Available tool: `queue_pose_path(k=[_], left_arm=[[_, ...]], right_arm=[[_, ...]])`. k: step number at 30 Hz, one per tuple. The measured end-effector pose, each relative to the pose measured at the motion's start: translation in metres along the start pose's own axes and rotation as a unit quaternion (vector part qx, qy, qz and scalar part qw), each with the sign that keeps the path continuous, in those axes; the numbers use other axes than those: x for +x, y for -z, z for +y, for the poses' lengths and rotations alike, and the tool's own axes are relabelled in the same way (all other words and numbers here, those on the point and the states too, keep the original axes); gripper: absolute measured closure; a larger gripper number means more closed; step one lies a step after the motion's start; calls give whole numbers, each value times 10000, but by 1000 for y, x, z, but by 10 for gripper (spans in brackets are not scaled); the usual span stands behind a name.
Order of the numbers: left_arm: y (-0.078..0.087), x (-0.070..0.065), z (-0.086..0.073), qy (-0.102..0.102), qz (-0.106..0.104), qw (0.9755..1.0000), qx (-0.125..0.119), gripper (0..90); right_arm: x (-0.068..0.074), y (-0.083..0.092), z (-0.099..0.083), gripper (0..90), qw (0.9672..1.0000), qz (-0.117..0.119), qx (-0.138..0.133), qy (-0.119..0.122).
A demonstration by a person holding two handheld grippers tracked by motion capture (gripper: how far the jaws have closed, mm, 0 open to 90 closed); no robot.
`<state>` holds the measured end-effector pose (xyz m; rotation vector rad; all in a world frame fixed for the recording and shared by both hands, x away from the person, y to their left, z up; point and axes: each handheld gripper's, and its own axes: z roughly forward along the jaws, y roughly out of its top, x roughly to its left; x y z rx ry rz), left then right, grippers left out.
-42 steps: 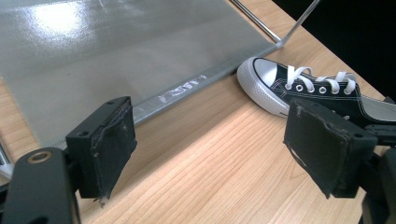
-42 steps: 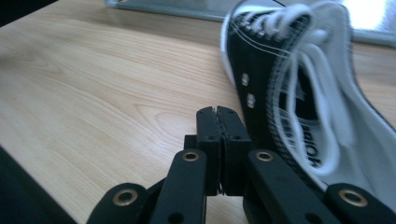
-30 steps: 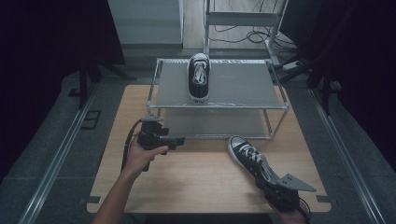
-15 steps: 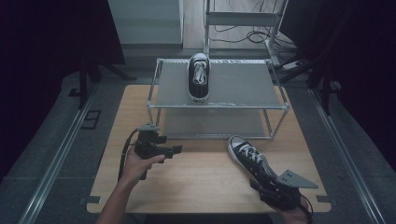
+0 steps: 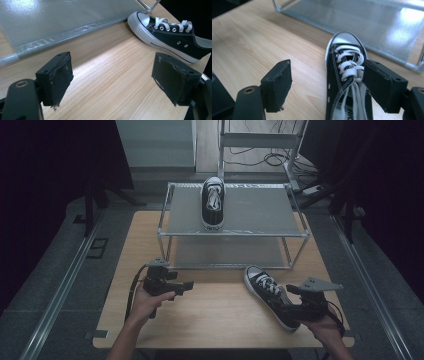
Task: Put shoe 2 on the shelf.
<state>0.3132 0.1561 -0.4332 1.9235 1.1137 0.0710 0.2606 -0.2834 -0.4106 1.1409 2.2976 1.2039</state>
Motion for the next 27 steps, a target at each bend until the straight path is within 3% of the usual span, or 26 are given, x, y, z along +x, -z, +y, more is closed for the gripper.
queue_pose_path(k=[9,19,27], left_arm=[[-3,0,-8,28,37,10000,24,171],[-9,3,-15,78,19,9999,122,171],[-11,1,-18,94,-62,9998,191,171]], right_arm=[[-25,-26,11,170,9976,8,626,-308],[-37,-53,17,118,9907,-20,1281,-467],[-38,-78,17,40,9801,-157,1930,-434]])
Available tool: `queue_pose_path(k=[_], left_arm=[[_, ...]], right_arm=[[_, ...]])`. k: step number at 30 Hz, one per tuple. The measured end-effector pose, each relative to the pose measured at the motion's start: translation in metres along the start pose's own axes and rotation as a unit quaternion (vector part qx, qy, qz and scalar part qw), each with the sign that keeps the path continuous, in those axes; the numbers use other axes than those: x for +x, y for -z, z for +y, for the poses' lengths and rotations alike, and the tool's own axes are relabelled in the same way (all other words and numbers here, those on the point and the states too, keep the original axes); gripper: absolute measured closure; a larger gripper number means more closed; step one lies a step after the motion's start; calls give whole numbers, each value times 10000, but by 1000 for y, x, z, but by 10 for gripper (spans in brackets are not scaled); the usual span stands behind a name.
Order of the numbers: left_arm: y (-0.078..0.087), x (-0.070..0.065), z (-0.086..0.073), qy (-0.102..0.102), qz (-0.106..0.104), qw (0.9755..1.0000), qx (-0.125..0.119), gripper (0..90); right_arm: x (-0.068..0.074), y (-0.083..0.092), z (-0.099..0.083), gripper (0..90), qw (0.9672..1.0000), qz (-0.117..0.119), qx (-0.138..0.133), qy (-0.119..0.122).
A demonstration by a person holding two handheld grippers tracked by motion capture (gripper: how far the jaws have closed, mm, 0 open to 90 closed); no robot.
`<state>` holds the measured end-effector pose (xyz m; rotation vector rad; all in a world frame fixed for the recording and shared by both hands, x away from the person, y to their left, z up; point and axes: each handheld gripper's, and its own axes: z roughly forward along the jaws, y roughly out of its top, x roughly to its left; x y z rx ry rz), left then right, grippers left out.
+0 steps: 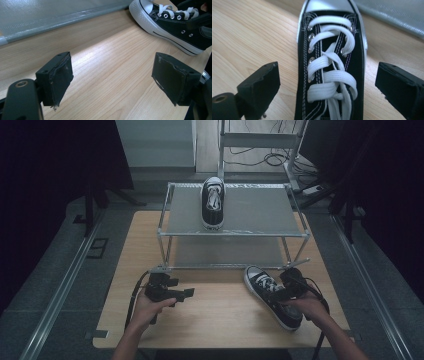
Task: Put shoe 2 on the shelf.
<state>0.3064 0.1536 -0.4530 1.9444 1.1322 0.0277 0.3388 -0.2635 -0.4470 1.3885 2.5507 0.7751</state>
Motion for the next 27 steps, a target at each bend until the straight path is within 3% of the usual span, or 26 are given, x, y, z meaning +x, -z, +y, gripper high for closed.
queue_pose_path(k=[6,7,13,16,19,27], left_arm=[[-2,1,-1,26,2,10000,38,171],[-2,1,-1,38,-8,10000,23,171],[-1,0,-1,54,-12,10000,-6,171],[0,-1,-2,48,-42,10000,-4,171],[0,0,-2,33,-33,10000,-4,171],[3,4,-4,123,-3,9999,-92,178]], right_arm=[[3,-13,1,21,9992,-171,351,108],[3,-20,1,13,9980,-272,565,95],[3,-28,4,20,9947,-422,929,111],[4,-34,4,41,9916,-508,1187,84],[4,-34,5,109,9923,-431,1158,103],[-1,-29,1,149,9945,-192,1023,139]])
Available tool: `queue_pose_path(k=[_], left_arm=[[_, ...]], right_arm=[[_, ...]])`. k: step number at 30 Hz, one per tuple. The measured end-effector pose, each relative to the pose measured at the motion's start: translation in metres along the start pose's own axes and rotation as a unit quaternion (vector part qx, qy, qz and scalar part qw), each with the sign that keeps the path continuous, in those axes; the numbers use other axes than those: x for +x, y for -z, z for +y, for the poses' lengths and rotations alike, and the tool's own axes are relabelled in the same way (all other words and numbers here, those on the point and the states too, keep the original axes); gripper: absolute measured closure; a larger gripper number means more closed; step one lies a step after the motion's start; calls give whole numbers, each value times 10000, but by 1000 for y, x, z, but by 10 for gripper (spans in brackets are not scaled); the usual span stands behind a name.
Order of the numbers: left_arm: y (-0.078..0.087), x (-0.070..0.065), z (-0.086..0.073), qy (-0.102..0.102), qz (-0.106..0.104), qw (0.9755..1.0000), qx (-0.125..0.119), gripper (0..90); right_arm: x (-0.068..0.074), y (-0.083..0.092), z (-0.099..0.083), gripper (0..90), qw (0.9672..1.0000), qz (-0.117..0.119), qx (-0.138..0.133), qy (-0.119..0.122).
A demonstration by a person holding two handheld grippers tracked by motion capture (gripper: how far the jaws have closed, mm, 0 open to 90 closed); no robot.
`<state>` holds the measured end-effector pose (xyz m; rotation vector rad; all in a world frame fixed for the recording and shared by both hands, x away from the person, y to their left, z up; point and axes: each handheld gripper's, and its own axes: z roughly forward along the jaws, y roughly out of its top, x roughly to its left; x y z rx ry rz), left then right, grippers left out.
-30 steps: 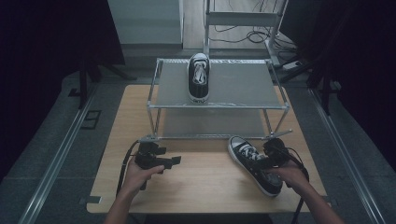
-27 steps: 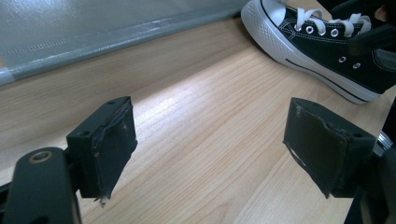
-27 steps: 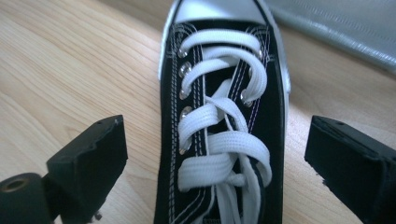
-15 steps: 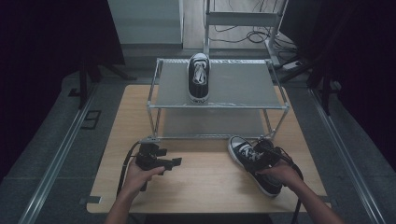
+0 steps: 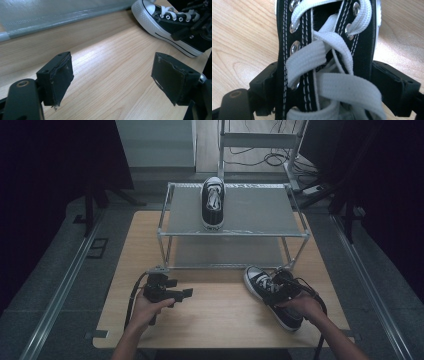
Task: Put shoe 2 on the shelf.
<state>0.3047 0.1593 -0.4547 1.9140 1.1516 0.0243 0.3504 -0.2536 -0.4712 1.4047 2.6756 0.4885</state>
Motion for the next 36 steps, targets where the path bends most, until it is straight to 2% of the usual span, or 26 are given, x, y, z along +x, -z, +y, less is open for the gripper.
queue_pose_path(k=[6,8,14,15,19,28,36], left_arm=[[1,2,0,40,1,10000,-24,178],[1,3,-1,50,1,10000,-9,178],[0,3,-2,52,-17,10000,22,178],[0,3,-2,54,-21,10000,16,178],[1,4,-2,91,-23,10000,-6,178],[1,5,-3,123,-52,9999,-10,178],[1,7,-4,184,-85,9998,-23,178]], right_arm=[[8,11,-2,158,9997,131,-43,225],[14,21,-1,159,9990,205,-132,367],[25,41,5,161,9975,375,-334,494],[29,50,8,162,9965,479,-412,541],[36,63,14,162,9950,568,-522,637],[45,83,29,163,9926,708,-772,612],[50,96,39,163,9912,729,-913,623]])
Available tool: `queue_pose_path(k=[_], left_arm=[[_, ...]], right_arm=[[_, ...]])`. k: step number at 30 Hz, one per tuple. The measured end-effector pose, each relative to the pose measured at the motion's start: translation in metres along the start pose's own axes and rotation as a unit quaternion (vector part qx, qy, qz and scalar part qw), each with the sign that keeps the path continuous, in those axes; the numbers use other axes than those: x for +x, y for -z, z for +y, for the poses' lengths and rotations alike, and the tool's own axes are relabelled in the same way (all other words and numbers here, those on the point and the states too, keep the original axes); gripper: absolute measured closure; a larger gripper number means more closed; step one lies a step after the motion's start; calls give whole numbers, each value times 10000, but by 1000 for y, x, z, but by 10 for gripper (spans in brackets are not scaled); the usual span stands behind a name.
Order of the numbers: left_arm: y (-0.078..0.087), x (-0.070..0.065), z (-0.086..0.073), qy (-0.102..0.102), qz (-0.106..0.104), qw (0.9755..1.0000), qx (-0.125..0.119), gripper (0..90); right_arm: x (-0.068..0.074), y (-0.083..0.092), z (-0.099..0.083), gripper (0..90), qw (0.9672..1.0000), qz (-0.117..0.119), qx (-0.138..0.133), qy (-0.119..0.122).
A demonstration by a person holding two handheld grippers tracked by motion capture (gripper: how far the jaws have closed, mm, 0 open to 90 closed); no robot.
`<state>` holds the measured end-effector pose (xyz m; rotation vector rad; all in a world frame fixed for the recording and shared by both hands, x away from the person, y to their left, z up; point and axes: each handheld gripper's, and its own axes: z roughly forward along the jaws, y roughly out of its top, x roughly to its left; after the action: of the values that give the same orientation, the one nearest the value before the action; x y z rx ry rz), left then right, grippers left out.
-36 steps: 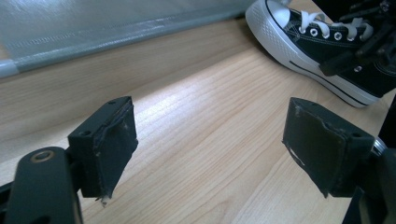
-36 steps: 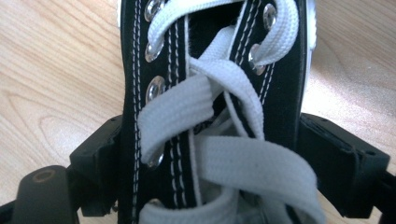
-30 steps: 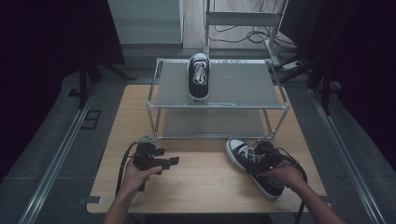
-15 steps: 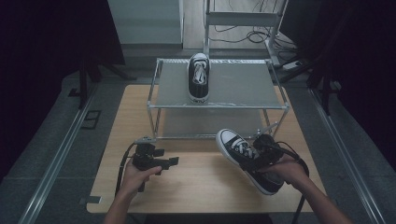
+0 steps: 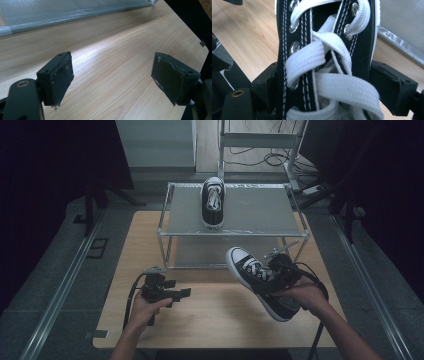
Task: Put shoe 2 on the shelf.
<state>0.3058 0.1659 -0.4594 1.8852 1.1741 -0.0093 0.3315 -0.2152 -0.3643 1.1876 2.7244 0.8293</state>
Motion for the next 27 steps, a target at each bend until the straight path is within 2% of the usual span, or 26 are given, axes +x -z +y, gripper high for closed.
queue_pose_path(k=[5,11,17,25,27], left_arm=[[0,0,0,27,-37,10000,-2,178],[1,1,0,33,-55,10000,-21,178],[0,1,0,18,-57,10000,-3,178],[0,1,0,31,-64,10000,1,178],[-1,1,0,43,-73,10000,-5,178]], right_arm=[[3,9,8,164,10000,7,-80,-13],[5,26,21,164,9996,127,-224,-70],[6,39,34,164,9994,91,-313,-144],[6,44,44,163,9992,75,-368,-144],[4,47,49,163,9988,130,-430,-176]])
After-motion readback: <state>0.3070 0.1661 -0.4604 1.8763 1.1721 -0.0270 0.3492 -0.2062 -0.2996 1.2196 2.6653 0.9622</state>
